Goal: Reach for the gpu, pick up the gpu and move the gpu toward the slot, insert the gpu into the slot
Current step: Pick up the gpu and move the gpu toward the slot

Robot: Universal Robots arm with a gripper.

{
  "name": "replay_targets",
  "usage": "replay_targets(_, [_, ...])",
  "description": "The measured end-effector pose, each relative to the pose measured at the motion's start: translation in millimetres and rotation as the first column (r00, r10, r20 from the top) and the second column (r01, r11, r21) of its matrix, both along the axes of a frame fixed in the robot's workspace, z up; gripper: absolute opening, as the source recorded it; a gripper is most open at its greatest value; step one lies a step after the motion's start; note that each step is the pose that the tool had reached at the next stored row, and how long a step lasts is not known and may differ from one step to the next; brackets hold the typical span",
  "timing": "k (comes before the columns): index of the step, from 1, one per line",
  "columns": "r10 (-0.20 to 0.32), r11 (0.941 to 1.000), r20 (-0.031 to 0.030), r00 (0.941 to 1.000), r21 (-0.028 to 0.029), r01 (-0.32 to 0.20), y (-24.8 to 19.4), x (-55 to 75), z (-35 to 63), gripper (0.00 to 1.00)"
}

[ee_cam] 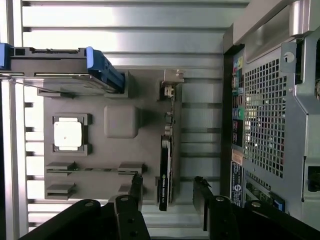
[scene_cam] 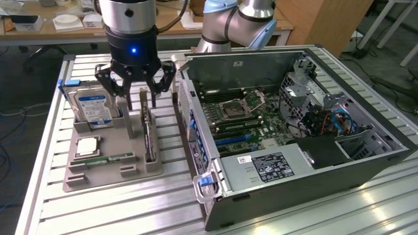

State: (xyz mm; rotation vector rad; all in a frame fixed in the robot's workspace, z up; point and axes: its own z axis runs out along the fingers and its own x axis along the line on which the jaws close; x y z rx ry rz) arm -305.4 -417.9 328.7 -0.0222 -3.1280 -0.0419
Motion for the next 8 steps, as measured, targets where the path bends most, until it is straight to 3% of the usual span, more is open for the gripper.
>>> replay_targets(8, [0.0, 1.0, 0.0019, 1.0, 0.0, 0.0, 0.0, 0.0, -14.5, 0.53])
